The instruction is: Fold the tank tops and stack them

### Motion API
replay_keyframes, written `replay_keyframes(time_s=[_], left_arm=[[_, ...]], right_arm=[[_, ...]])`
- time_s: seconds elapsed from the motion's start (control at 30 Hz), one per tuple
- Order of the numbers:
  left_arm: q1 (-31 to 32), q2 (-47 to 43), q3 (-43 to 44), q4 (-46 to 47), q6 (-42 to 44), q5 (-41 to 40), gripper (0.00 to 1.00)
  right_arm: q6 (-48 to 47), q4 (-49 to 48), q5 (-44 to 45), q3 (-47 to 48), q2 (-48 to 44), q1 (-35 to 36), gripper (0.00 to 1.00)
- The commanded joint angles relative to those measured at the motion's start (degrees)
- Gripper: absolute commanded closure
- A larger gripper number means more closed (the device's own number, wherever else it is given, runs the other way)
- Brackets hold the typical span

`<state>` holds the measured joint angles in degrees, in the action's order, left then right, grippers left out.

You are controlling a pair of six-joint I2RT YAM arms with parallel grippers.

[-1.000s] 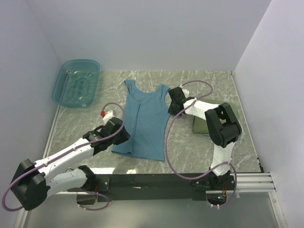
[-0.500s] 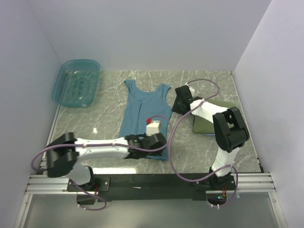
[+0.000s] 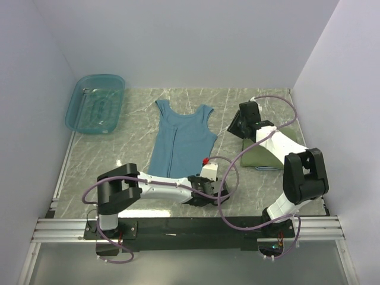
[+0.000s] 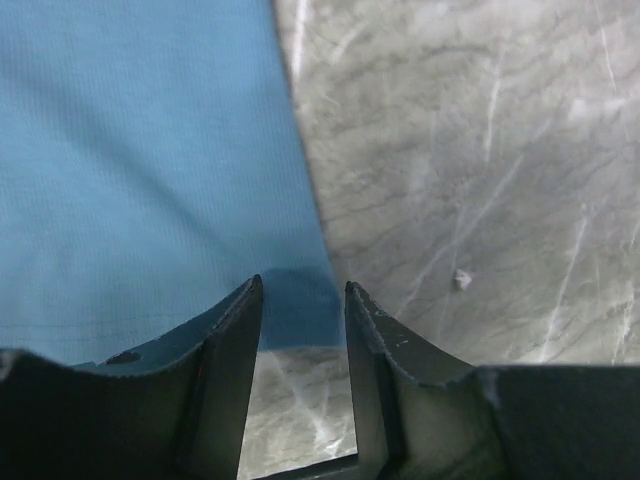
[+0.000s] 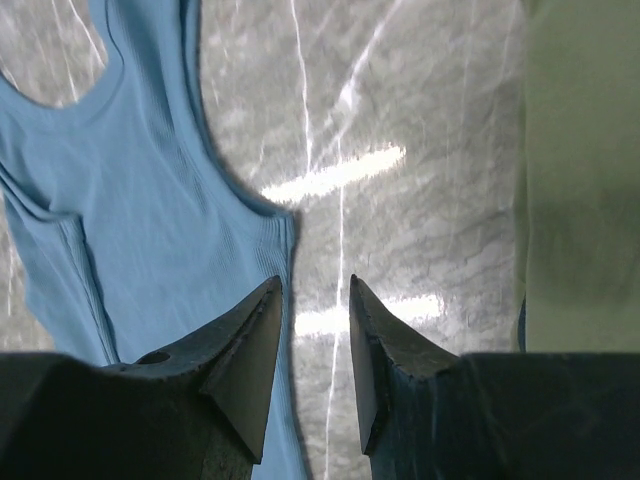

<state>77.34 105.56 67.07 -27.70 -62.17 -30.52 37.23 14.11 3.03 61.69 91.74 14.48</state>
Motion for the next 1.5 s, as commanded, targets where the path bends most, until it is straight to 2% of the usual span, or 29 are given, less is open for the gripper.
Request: replay_keyframes(time_s=[0.0, 0.13, 0.17, 0.27, 0.33, 0.4, 0.47, 0.6, 0.73, 0.93, 1.13, 1.3, 1.37, 1.43, 1.47], left_arm=[[1.41, 1.22, 3.42, -0.95, 0.04, -1.65, 0.56], [1.67, 2.89, 3.16, -1.38, -0.67, -1.47, 0.62], [1.67, 3.07, 3.16, -1.48, -0.67, -1.47, 0.68], [1.94, 3.86, 2.81, -2.09, -1.11, -1.47, 0.75], [1.94, 3.43, 2.54, -2.53, -1.72, -1.64, 0.85], [2.11, 1.94, 0.97, -2.27, -2.42, -1.64, 0.95], [2.11, -2.1, -2.53, 1.22, -2.25, -0.07, 0.99], [2.02, -9.04, -7.47, 6.34, -2.25, 3.36, 1.0], [2.11, -11.68, -10.11, 7.92, -2.78, 5.99, 1.0], [2.11, -12.74, -11.61, 10.47, -3.04, 8.29, 0.99], [2.11, -14.59, -12.66, 11.79, -3.31, 9.78, 0.99], [2.02, -16.61, -13.01, 12.06, -2.69, 10.22, 0.99], [2.11, -16.96, -13.54, 12.58, -2.34, 10.39, 0.99], [2.11, -17.4, -14.15, 13.55, -2.34, 11.1, 0.99], [2.11, -17.49, -14.33, 14.08, -2.08, 11.36, 0.99]], right_arm=[[0.03, -1.01, -1.97, -1.13, -0.78, 0.11, 0.59], [0.47, -2.94, -2.85, -2.45, 1.06, 0.02, 0.6], [0.56, -3.21, -2.85, -2.63, 1.33, 0.11, 0.6], [0.47, -4.09, -4.61, -3.16, 2.38, 0.2, 0.61], [0.12, -4.7, -5.4, -3.42, 3.0, 0.46, 0.61], [-0.67, -5.14, -5.75, -3.33, 3.53, 1.16, 0.61], [-1.2, -5.32, -5.31, -2.98, 4.84, 2.56, 0.61], [-1.55, -5.76, -4.61, -1.58, 7.92, 4.76, 0.6], [-0.85, -6.38, -3.21, -0.61, 11.16, 6.0, 0.59], [0.3, -7.7, -3.12, -1.58, 12.4, 6.79, 0.58], [0.38, -6.47, 0.84, -1.23, 13.72, 7.05, 0.59], [0.47, -6.46, 1.8, -1.49, 14.16, 6.97, 0.66], [0.65, -6.72, 2.24, -1.92, 13.9, 7.05, 0.77], [0.56, -6.81, 2.86, -2.1, 13.64, 7.05, 0.84], [0.56, -6.64, 3.04, -2.1, 13.55, 7.05, 0.93]])
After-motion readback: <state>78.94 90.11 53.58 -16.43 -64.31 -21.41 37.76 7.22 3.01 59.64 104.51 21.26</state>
